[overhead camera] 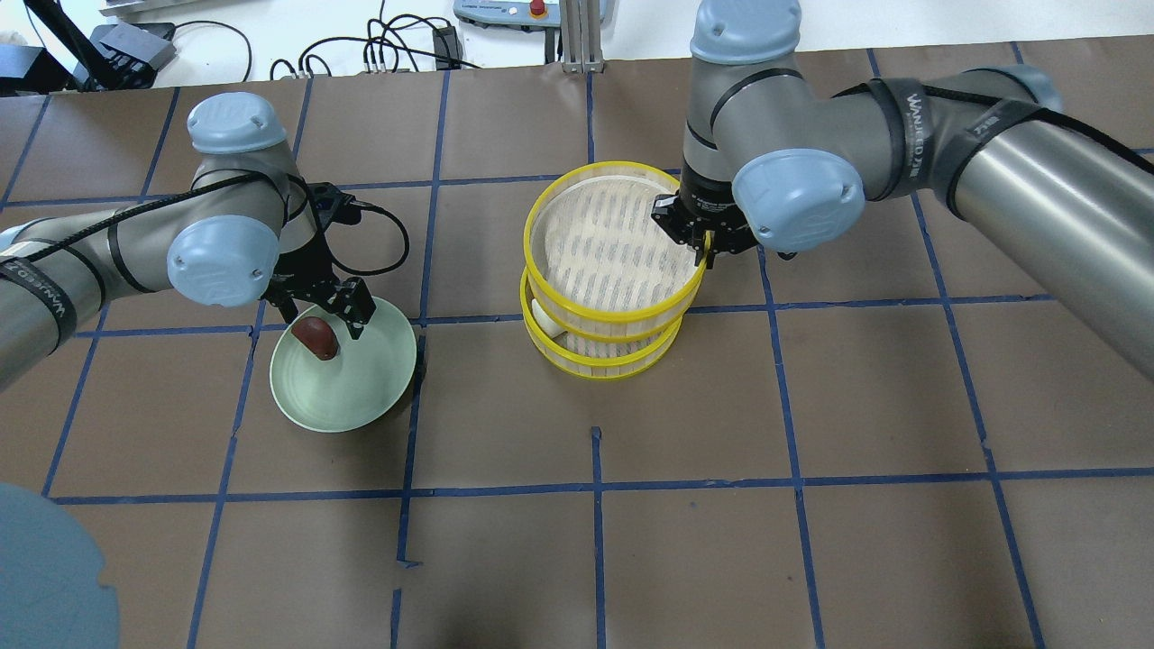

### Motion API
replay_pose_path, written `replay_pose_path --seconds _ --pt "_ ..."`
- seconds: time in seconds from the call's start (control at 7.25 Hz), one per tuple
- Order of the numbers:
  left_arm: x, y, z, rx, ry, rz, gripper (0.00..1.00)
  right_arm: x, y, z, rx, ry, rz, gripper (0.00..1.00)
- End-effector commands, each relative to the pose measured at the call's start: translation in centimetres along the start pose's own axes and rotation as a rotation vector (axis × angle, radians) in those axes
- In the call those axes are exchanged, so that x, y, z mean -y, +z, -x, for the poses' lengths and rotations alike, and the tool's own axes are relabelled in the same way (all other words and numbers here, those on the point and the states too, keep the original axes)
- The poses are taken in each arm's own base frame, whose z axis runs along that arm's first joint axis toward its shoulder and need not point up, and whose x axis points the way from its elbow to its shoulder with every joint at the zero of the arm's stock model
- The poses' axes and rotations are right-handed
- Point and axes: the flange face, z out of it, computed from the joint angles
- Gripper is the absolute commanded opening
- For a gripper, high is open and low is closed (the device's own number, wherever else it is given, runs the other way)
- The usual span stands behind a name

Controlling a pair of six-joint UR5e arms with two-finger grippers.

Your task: Stack buns with steamer

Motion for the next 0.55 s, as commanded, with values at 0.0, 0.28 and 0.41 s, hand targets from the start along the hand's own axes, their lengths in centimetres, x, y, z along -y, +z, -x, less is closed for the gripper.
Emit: replay_pose_path --seconds 0.0,0.28,0.41 --pt "0.6 0.6 0.5 0.023 0.074 -0.003 0.98 -0.4 0.9 0.4 -0.003 -0.001 0.012 0.07" --pt "1.0 3.0 0.5 0.019 0.102 0.046 0.98 -0.5 1.1 0.6 -0.003 -0.003 0.016 0.08" --pt "1.0 3.6 0.5 0.027 0.104 0.064 0.98 -0.7 1.4 0.9 -0.007 -0.023 0.02 0.08"
